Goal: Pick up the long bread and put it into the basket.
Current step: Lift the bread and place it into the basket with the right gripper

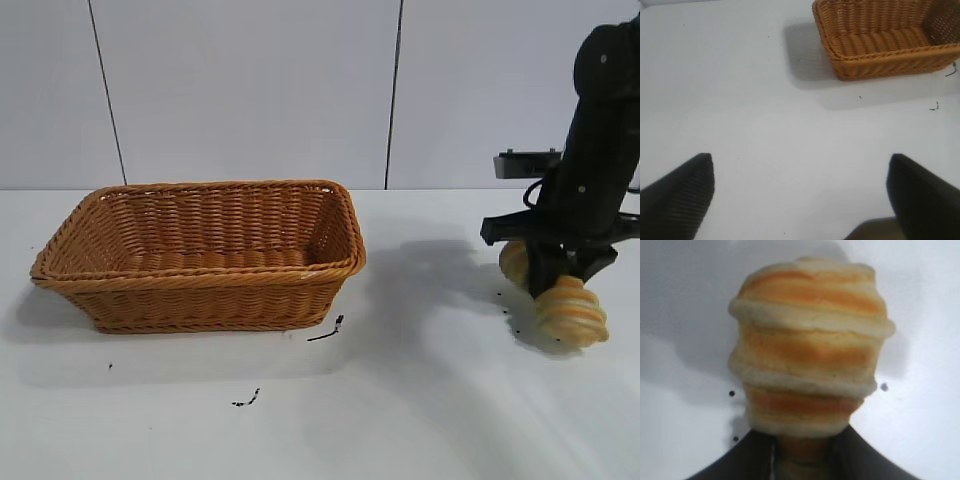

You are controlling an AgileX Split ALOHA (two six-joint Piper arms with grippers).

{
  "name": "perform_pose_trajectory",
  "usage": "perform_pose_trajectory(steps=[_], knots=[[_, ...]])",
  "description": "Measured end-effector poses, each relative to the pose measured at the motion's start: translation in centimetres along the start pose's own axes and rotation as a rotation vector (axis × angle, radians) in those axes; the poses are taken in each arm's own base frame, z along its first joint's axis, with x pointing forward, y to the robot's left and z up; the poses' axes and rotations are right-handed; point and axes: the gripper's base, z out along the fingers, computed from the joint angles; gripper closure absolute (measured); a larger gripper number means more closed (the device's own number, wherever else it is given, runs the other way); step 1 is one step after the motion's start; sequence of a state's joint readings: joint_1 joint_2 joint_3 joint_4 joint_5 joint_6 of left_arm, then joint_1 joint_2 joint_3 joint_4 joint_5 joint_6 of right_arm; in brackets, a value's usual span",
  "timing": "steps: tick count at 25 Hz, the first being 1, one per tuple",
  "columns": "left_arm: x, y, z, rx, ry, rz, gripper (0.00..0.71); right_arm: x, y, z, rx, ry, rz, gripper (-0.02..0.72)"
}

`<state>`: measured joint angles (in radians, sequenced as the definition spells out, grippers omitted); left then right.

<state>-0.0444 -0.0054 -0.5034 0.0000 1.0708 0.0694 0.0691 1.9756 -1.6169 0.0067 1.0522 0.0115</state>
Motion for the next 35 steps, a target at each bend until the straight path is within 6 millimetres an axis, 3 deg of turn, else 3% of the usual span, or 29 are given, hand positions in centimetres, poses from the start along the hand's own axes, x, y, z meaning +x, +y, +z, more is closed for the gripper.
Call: perform_pose_trajectory(steps=[5,11,14,15,16,21,27,31,35], knots=[[0.0,0.0,0.0,0.000,0.000,0.000,0.014,-2.4,0.6,-5.3,0.002,-0.087,-0.045,0.569],[0.0,0.0,0.0,0.000,0.000,0.000,0.014,-3.6,4.2,-7.7,-0.007,-0.164,-0.191,0.569],[0.0,0.0,0.0,0.000,0.000,0.000,0.014,-4.5,7.2,-8.4,-0.018,-0.218,-0.308,0.569],[0.0,0.0,0.0,0.000,0.000,0.000,0.014,-5.0,9.7,-8.4,-0.029,-0.246,-0.396,0.569],[0.0,0.0,0.0,0.000,0.000,0.000,0.014,-5.2,10.9,-8.4,-0.033,-0.261,-0.448,0.569],[0.0,0.0,0.0,0.000,0.000,0.000,0.014,-4.4,18.3,-7.1,-0.067,-0.283,-0.753,0.570],[0.0,0.0,0.0,0.000,0.000,0.000,0.014,-2.4,25.4,-2.8,-0.091,-0.302,-1.092,0.571],[0.0,0.0,0.0,0.000,0.000,0.000,0.014,-1.7,28.3,-0.4,-0.093,-0.361,-1.292,0.571],[0.0,0.0,0.0,0.000,0.000,0.000,0.014,-1.4,29.3,1.7,-0.138,-0.363,-1.355,0.581]])
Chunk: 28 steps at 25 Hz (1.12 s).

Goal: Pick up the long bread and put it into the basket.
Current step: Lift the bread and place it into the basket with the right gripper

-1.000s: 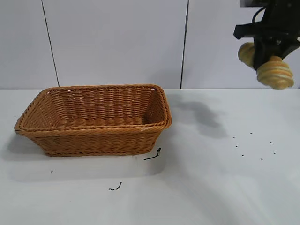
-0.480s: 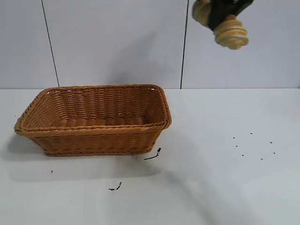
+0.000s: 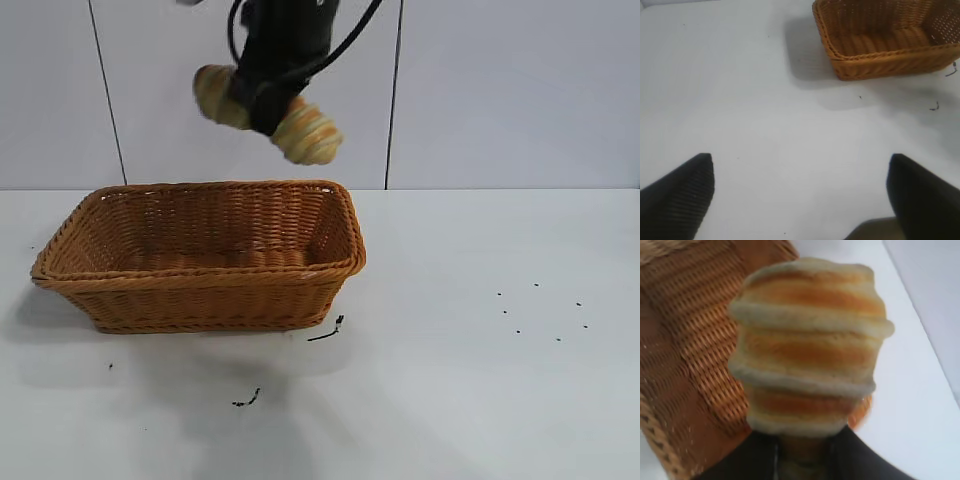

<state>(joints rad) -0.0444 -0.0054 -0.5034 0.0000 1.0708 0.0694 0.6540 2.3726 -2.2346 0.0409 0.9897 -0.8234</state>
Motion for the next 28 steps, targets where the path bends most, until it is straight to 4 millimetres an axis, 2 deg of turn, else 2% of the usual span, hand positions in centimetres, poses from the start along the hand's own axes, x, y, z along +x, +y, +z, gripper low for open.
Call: perform_pose_trajectory(steps=[6,10,14,16,20,21,24,28], knots=[[0.0,0.0,0.0,0.000,0.000,0.000,0.014,1.1,1.0,4.8,-0.052,0.007,0.000,0.588],[0.0,0.0,0.0,0.000,0.000,0.000,0.014,1.4,1.4,6.2,-0.073,0.000,0.019,0.588],[0.0,0.0,0.0,0.000,0.000,0.000,0.014,1.3,1.5,6.4,-0.078,-0.012,0.031,0.574],[0.0,0.0,0.0,0.000,0.000,0.000,0.014,1.3,1.5,6.4,-0.081,-0.022,0.039,0.493],[0.0,0.0,0.0,0.000,0.000,0.000,0.014,1.2,1.5,6.4,-0.077,-0.030,0.048,0.163],[0.0,0.0,0.0,0.000,0.000,0.000,0.014,1.2,1.5,6.4,-0.075,-0.032,0.054,0.109],[0.0,0.0,0.0,0.000,0.000,0.000,0.014,1.1,1.5,6.4,-0.075,-0.033,0.064,0.049],[0.0,0.0,0.0,0.000,0.000,0.000,0.014,1.1,1.4,6.2,-0.072,-0.037,0.069,0.036]])
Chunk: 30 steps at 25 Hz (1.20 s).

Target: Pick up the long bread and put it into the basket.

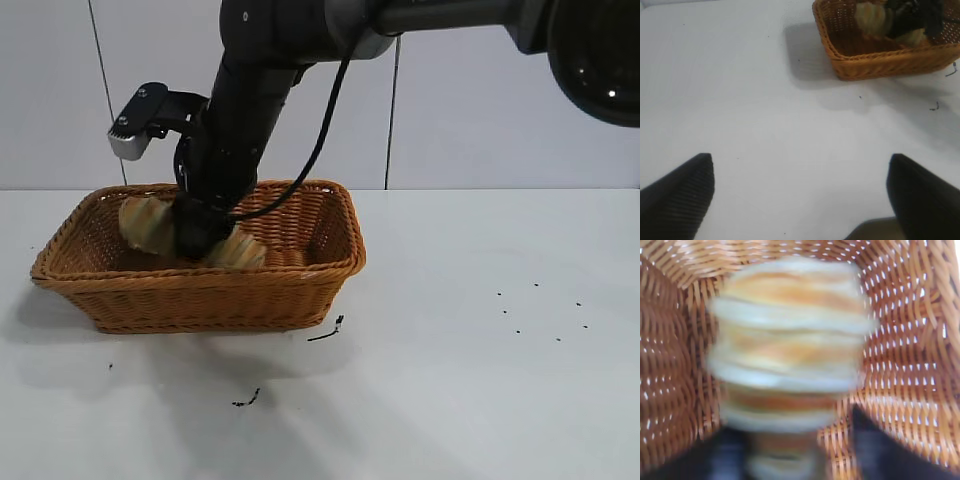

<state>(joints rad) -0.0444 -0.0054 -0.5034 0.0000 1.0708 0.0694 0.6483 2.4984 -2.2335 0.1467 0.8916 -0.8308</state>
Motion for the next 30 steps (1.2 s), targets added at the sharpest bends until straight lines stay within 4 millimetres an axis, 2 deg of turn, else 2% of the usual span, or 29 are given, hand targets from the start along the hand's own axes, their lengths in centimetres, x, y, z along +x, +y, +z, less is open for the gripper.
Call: perform_pose_trajectory(steps=[3,6,11,15,18,21,26,30], knots=[[0.0,0.0,0.0,0.000,0.000,0.000,0.014,-0.3,-0.2,-0.7,0.010,-0.011,0.005,0.031],[0.0,0.0,0.0,0.000,0.000,0.000,0.014,-0.8,-0.6,-2.3,0.030,-0.035,0.073,0.031],[0.0,0.0,0.0,0.000,0.000,0.000,0.014,-1.0,-2.9,-7.3,0.096,-0.102,0.505,0.031],[0.0,0.0,0.0,0.000,0.000,0.000,0.014,0.4,-4.7,-10.4,0.128,-0.101,0.788,0.031],[0.0,0.0,0.0,0.000,0.000,0.000,0.014,2.7,-6.4,-11.3,0.145,-0.066,0.887,0.031],[0.0,0.0,0.0,0.000,0.000,0.000,0.014,6.1,-8.6,-12.0,0.171,-0.011,0.969,0.031],[0.0,0.0,0.0,0.000,0.000,0.000,0.014,13.6,-12.8,-14.2,0.251,0.072,1.107,0.031],[0.0,0.0,0.0,0.000,0.000,0.000,0.014,19.3,-15.0,-16.2,0.304,0.119,1.214,0.031]])
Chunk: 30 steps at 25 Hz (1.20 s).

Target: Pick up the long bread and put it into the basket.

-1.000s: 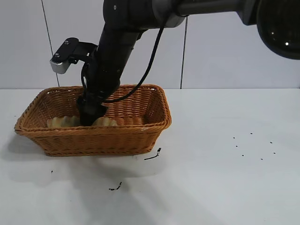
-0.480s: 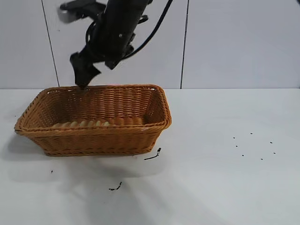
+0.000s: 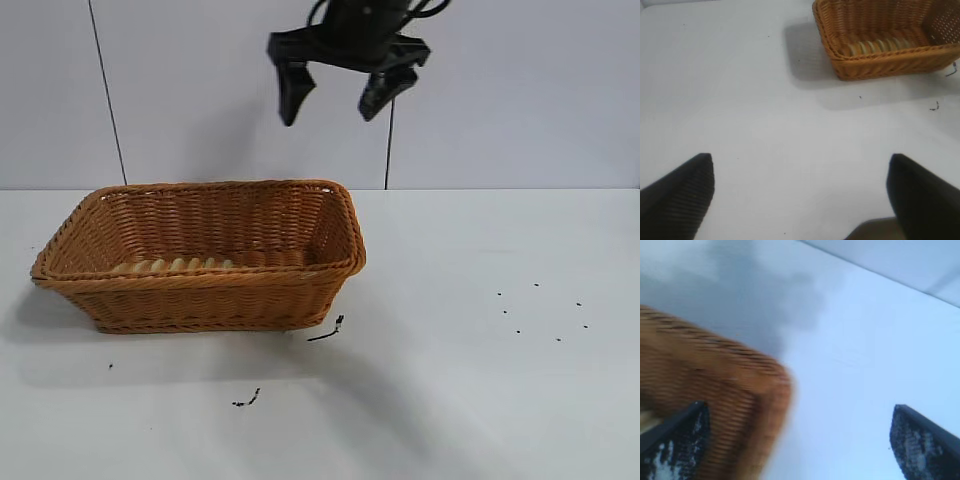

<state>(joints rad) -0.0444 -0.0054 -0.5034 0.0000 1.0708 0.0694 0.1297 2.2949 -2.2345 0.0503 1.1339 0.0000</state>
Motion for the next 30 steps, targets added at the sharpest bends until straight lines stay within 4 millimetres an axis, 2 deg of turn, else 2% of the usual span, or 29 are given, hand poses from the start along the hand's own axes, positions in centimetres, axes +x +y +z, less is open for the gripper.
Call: perform_pose_trajectory(steps=[3,6,14,18,20,23,25,30], knots=[[0.0,0.0,0.0,0.000,0.000,0.000,0.014,0.0,-3.2,-0.4,0.031,0.000,0.055,0.031],[0.0,0.0,0.0,0.000,0.000,0.000,0.014,0.2,-4.9,-1.2,0.046,0.009,0.086,0.031],[0.0,0.0,0.0,0.000,0.000,0.000,0.014,0.7,-5.3,-3.6,0.050,0.028,0.090,0.031],[0.0,0.0,0.0,0.000,0.000,0.000,0.014,2.1,-5.0,-5.8,0.060,0.050,0.087,0.031],[0.0,0.0,0.0,0.000,0.000,0.000,0.014,3.7,-4.9,-7.1,0.072,0.080,0.083,0.031],[0.0,0.0,0.0,0.000,0.000,0.000,0.014,6.7,-4.5,-10.4,0.083,0.104,0.079,0.031],[0.0,0.0,0.0,0.000,0.000,0.000,0.014,9.1,-4.2,-12.5,0.090,0.119,0.076,0.031],[0.0,0.0,0.0,0.000,0.000,0.000,0.014,16.6,-3.1,-17.7,0.090,0.124,0.077,0.031]])
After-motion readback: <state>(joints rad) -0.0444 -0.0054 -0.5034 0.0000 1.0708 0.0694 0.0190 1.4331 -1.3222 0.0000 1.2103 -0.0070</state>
